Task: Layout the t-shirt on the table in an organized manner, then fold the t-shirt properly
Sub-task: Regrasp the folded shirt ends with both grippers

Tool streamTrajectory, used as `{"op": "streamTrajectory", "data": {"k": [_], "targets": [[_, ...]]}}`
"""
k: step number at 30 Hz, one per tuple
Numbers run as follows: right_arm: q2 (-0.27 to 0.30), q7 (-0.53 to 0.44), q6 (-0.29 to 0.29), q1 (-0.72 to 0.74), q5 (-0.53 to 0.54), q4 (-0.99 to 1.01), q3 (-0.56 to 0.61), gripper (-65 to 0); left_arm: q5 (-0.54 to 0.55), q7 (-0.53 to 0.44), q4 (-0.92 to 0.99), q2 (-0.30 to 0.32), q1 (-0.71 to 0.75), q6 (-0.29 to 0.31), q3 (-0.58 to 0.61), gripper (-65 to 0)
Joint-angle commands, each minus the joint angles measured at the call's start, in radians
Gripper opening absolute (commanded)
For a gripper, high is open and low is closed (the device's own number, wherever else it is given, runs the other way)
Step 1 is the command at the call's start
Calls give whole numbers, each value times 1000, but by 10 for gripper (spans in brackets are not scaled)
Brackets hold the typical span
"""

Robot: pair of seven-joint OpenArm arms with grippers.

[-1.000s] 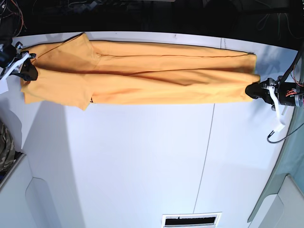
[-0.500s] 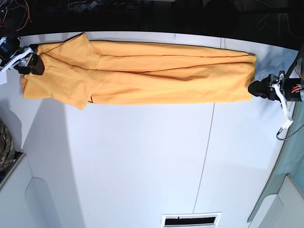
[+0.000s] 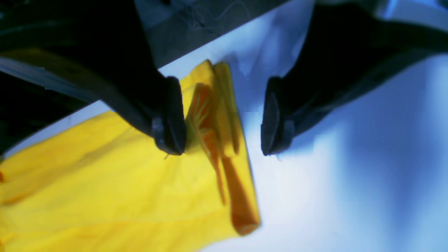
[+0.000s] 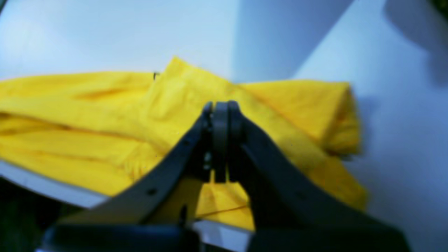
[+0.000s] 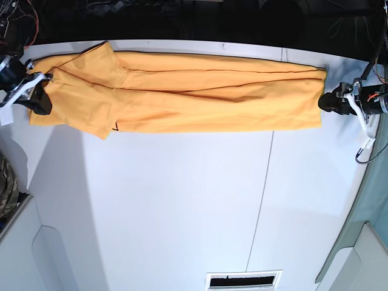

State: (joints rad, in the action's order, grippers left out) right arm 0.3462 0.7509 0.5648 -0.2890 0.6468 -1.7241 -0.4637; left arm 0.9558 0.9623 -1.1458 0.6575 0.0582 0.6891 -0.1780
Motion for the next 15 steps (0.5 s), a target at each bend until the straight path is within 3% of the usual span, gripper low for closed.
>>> {"op": "streamTrajectory", "data": {"k": [1, 8, 12, 15], "targets": [[14, -23, 0, 17, -12, 18, 23, -650, 15, -38, -13, 18, -7, 9, -13, -271], [14, -74, 1, 90, -71, 261, 187, -650, -45, -39, -13, -53, 4, 9, -12, -271], [13, -74, 1, 116, -71, 324, 232, -650, -149, -80, -13, -67, 29, -19, -13, -271], [13, -74, 1, 116, -62, 323, 237, -650, -149, -90, -13, -70, 47, -19, -12, -271]]}}
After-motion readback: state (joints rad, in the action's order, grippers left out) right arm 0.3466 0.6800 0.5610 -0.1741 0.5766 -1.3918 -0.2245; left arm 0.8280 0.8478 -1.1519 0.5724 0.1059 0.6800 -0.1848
